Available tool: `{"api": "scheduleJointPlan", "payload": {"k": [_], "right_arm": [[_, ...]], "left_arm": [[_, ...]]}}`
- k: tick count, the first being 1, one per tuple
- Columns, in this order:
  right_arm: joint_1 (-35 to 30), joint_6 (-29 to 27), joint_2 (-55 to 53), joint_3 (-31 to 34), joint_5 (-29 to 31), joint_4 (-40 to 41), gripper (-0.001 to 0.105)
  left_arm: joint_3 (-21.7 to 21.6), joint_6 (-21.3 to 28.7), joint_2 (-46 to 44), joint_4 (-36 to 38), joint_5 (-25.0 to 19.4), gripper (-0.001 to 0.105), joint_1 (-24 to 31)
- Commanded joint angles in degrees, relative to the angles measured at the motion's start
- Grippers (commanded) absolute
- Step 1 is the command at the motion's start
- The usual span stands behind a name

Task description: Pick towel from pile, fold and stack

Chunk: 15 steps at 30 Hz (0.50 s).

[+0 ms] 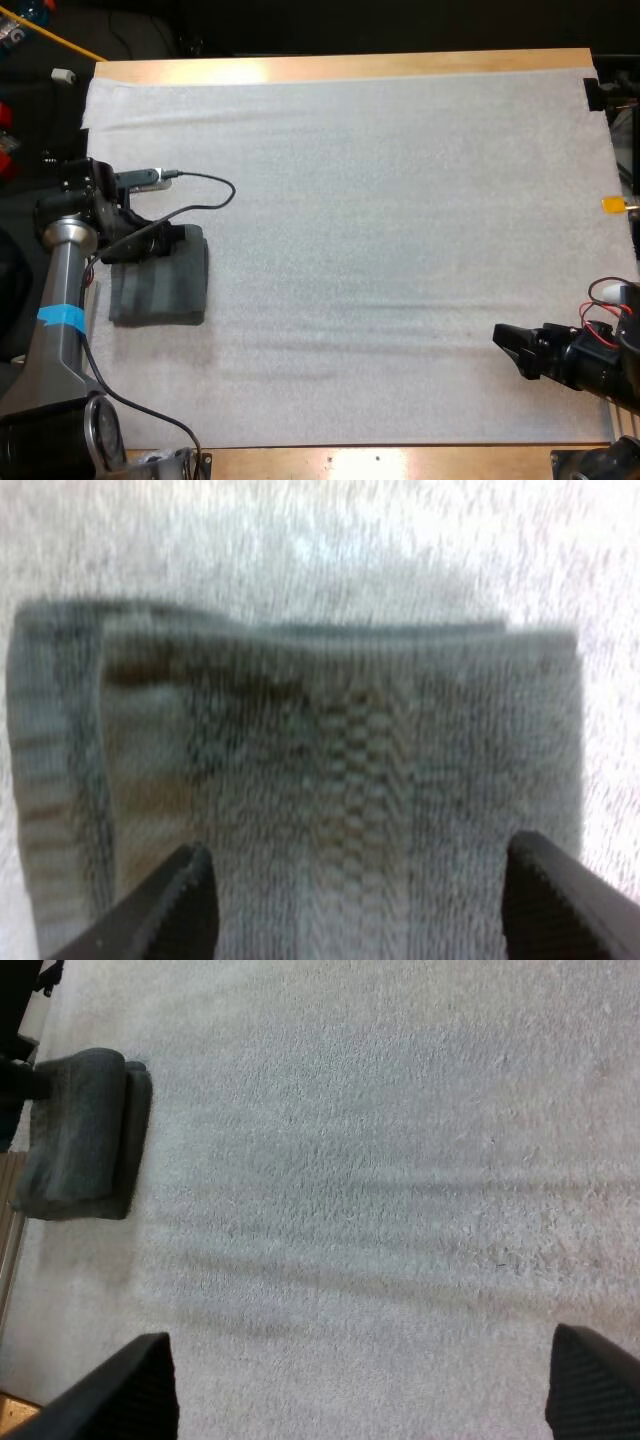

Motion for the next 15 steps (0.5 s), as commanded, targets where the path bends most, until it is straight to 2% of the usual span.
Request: {"api": "scheduleJointPlan", "payload": {"k": [1,8,12,15], "right_arm": [[0.01,-0.69,0.00,-0.19,-0.60,-0.35,0.072],[0.01,-0.69,0.00,-0.19,-0.60,-0.35,0.072],[0.01,-0.69,0.00,-0.19,-0.60,-0.35,0.072],[0.01,-0.51,0.00,-0.19,-0.60,-0.35,0.072]], "left_arm": [[-0.29,-0.51,0.23,-1.60,-0.26,0.058,-0.48],[-0.29,-0.50,3.88,-4.43,-0.75,0.058,-2.92],[-0.29,-0.50,7.31,-4.53,-6.52,0.058,-3.98],[-0.29,-0.50,8.90,-4.35,-7.61,0.058,-3.97]]}}
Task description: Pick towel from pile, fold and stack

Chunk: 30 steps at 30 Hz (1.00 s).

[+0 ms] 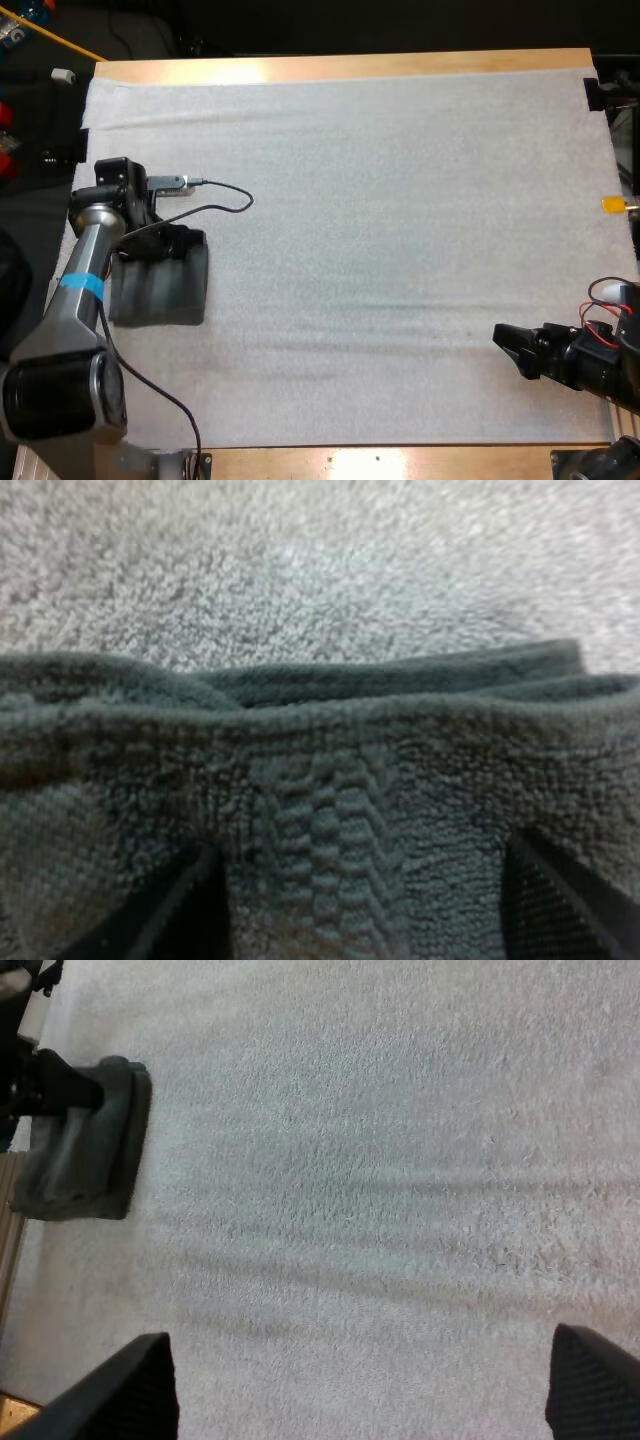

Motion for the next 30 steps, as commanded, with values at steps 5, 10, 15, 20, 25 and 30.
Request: {"api": "scheduleJointPlan", "payload": {"k": [5,10,15,20,25,30], "right_arm": [[0.01,-0.51,0.00,-0.19,-0.50,-0.35,0.072],[0.01,-0.51,0.00,-0.19,-0.50,-0.35,0.072],[0.01,-0.51,0.00,-0.19,-0.50,-1.21,0.072],[0.01,-0.84,0.00,-0.19,-0.14,-1.67,0.072],[-0.16,-2.77,1.59,-0.19,5.26,-1.26,0.072],[-0.16,-7.65,6.93,-0.19,6.32,-3.74,0.072]], "left_arm": [[-1.08,-0.51,-0.36,-0.35,-1.19,0.058,-0.12],[-5.23,-0.51,-3.29,2.69,-1.19,0.058,-0.12],[-7.62,-0.51,-9.67,4.18,-1.19,0.058,-0.12],[-7.63,-0.51,-15.95,5.78,-1.19,0.058,-0.12],[-7.63,-0.51,-20.29,9.57,1.74,0.058,-0.28],[-7.63,-0.40,-22.76,12.71,1.64,0.058,-3.84]]}}
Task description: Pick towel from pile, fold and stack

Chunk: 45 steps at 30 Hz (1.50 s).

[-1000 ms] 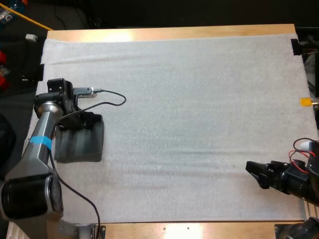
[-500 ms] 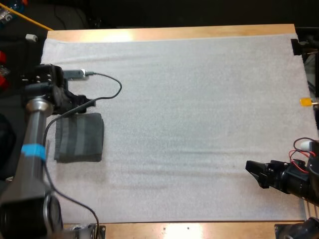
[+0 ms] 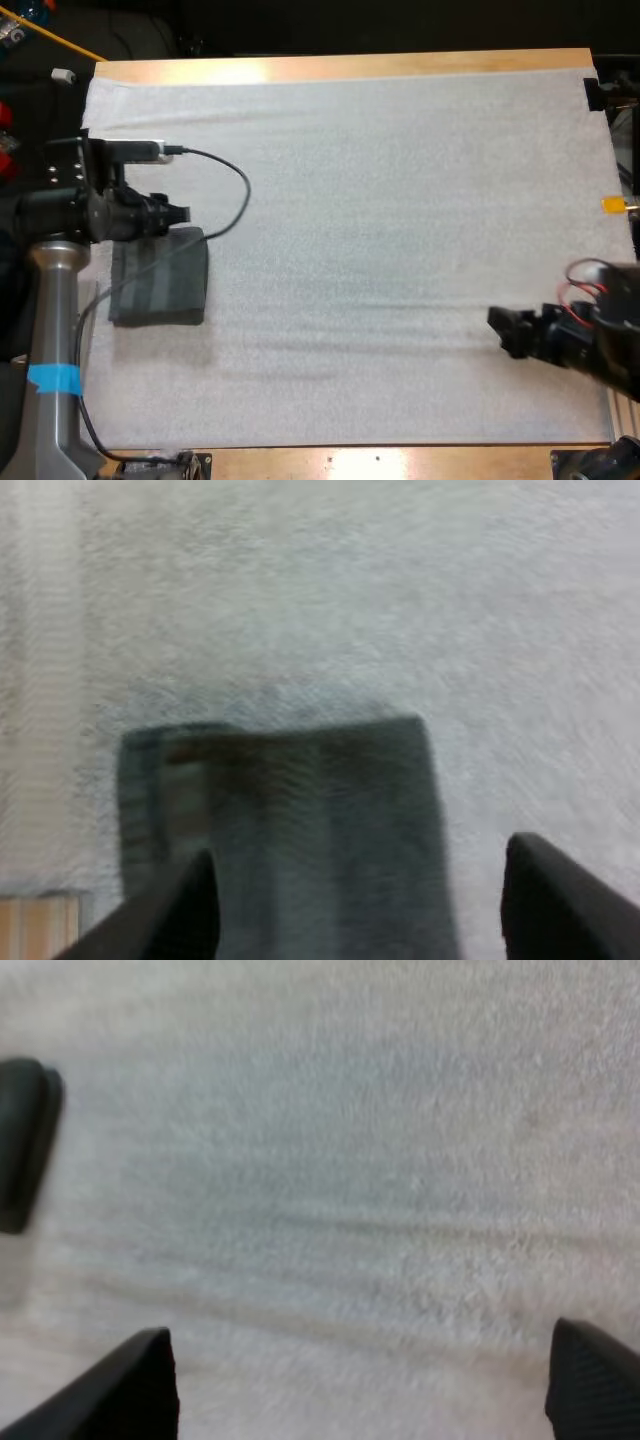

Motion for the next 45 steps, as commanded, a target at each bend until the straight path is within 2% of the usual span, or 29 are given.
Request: {"api": "scheduleJointPlan", "payload": {"k": [1,4,7,10,13,19,22,24,34,38,45], "right_arm": [[-0.16,-1.67,1.25,-0.19,1.15,-1.13,0.072],[-0.36,-3.88,5.91,-0.19,5.52,-3.21,0.072],[-2.07,-5.48,8.19,-0.19,5.57,-4.47,0.072],[-6.45,-7.64,9.95,-0.19,4.86,-5.97,0.072],[-12.72,-10.62,10.60,-0.19,2.37,-7.22,0.072],[-29.66,-16.79,10.59,-0.19,-3.81,-7.22,0.072],[-34.40,-16.66,10.28,-0.19,-3.84,-7.22,0.072],[-35.52,-17.22,9.93,-0.19,-3.84,-7.22,0.072],[-35.61,-21.62,5.03,-0.19,-3.13,-4.28,0.072],[-35.48,-22.62,1.82,-0.19,-3.13,-3.32,0.072],[-35.48,-22.62,-6.69,-0.19,-3.13,-3.33,0.072]], "left_arm": [[-0.16,-0.40,-0.77,0.70,0.12,0.058,-1.23],[-0.16,-0.54,-1.93,1.05,-0.54,0.058,-5.70],[-0.16,-1.23,-2.68,1.22,-1.29,0.058,-8.33],[-0.16,-2.28,-3.32,1.47,-1.28,0.058,-9.92],[-0.16,-2.27,-3.86,2.58,-1.28,0.058,-10.10],[-0.16,-1.66,-5.05,4.59,-1.28,0.058,-10.10],[-0.16,-0.18,-5.92,5.51,-1.28,0.058,-10.10],[-0.16,1.28,-6.63,5.74,-1.28,0.058,-10.10],[0.60,1.32,-13.72,6.20,-2.09,0.058,-10.10],[4.01,1.32,-19.24,5.86,-2.09,0.058,-10.10],[13.06,1.32,-31.29,5.58,-2.09,0.058,-10.10]]}}
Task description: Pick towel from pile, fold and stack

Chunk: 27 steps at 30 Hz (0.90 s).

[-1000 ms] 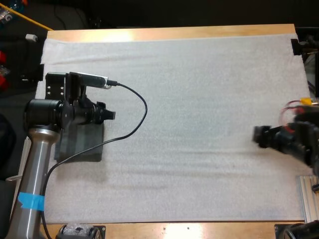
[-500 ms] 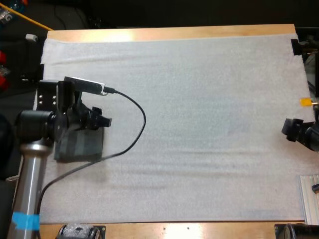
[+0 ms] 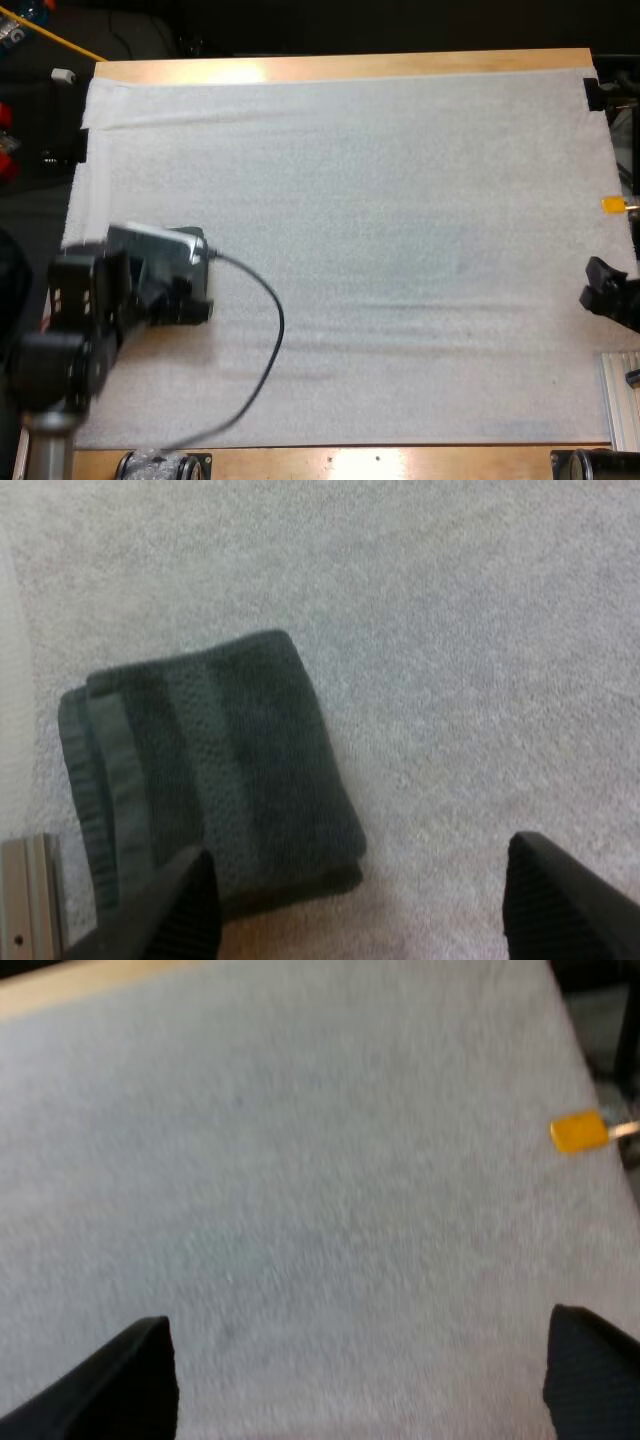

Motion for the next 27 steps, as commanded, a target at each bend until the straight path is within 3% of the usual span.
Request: {"api": "scheduleJointPlan", "payload": {"k": [1,11,27], "right_arm": [[-0.13,-0.87,-2.24,-0.19,-0.02,0.05,0.072],[-0.13,-1.08,-13.61,-0.19,-0.24,7.76,0.072],[-0.13,-3.10,-32.36,-0.19,-0.24,16.46,0.072]], "left_arm": [[1.52,0.05,-3.34,-0.62,-0.60,0.058,-0.21],[7.40,0.05,-22.10,-1.02,-0.60,0.058,-0.21],[7.57,0.05,-44.87,9.74,-0.60,0.058,-0.21]]}}
